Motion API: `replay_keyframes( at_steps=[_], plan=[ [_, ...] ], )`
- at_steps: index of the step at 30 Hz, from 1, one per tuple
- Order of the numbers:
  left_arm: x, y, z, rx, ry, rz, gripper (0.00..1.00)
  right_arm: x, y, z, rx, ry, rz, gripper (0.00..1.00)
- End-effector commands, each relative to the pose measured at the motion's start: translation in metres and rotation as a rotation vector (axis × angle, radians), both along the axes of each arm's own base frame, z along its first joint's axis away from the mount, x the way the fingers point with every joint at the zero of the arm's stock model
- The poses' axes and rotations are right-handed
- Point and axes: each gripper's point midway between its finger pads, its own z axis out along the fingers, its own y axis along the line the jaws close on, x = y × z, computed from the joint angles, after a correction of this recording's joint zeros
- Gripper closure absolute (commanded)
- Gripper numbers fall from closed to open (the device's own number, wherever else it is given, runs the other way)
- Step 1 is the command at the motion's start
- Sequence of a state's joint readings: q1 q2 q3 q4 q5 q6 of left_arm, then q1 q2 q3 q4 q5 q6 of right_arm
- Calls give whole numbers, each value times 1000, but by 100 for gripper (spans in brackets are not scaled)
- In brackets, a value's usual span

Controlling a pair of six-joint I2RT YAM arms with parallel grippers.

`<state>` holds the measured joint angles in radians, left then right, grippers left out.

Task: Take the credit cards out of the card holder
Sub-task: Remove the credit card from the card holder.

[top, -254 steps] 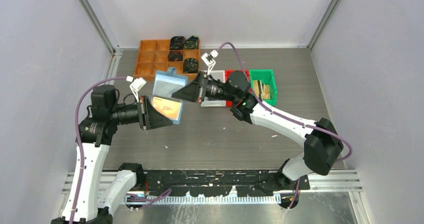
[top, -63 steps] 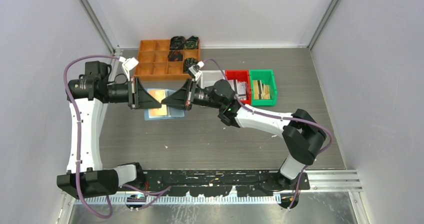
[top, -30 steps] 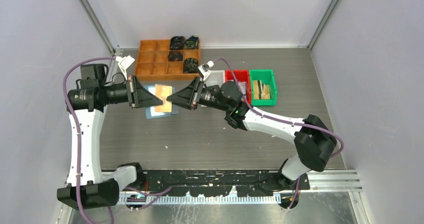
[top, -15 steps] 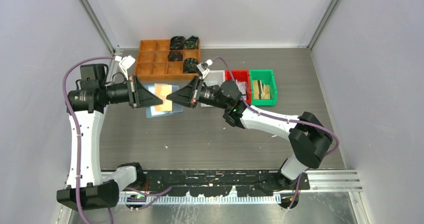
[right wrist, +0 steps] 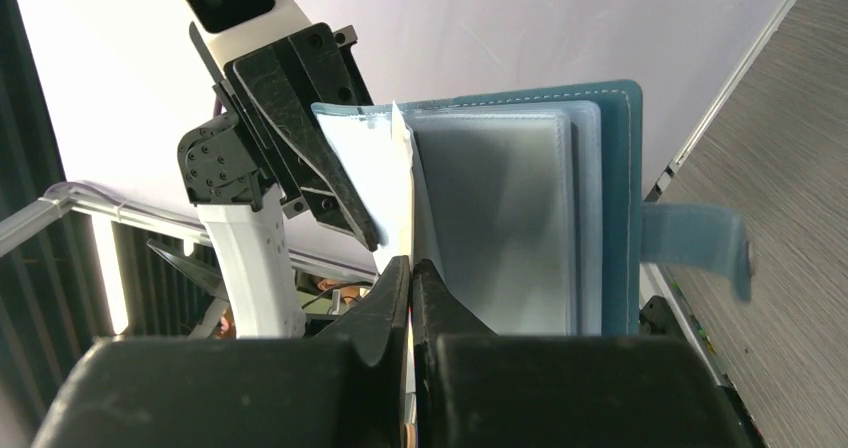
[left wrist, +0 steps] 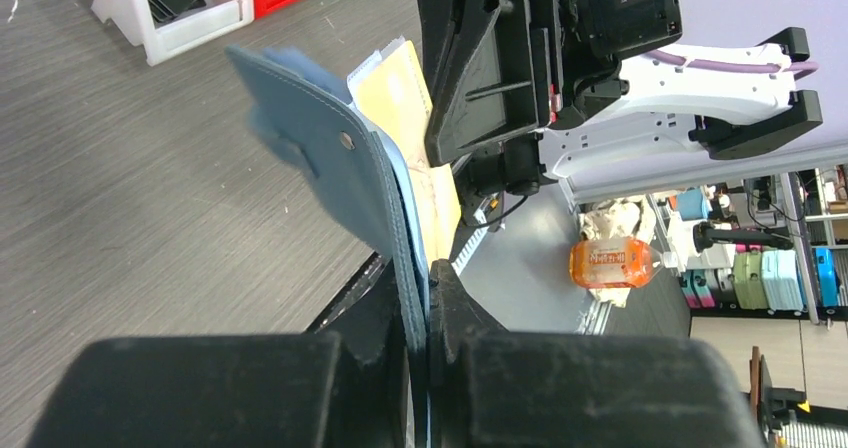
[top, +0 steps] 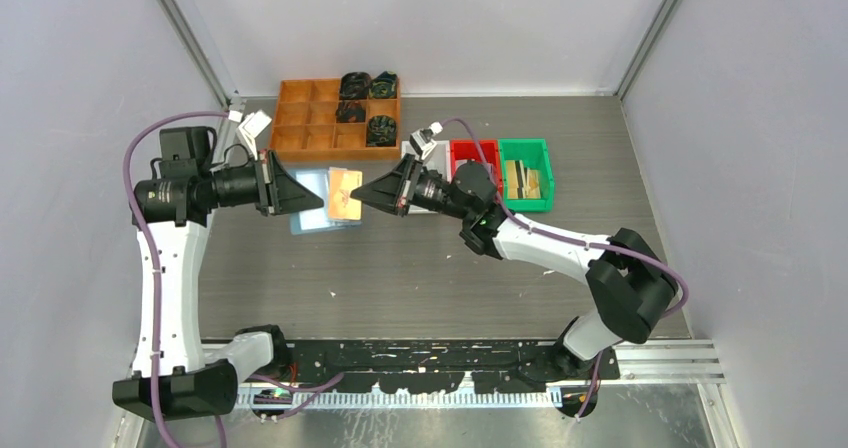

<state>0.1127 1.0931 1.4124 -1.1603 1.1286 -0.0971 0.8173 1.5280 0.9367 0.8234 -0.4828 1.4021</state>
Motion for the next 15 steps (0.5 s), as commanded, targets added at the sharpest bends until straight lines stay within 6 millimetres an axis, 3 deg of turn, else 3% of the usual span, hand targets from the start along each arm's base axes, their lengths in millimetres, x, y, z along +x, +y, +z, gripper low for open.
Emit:
replay_keyframes(
  at_steps=[1,8,15],
  plan=[
    [0,-3,26,-47,-51,-10,100,1,-12,25,44,-83,-23,99],
    [0,-11,43,-188,34,-59,99,-10,-13,45,103,-145,20,91],
    [-1,-12,46,-204,17,-62,92,-25,-19,76,311,-158,125,82]
  ],
)
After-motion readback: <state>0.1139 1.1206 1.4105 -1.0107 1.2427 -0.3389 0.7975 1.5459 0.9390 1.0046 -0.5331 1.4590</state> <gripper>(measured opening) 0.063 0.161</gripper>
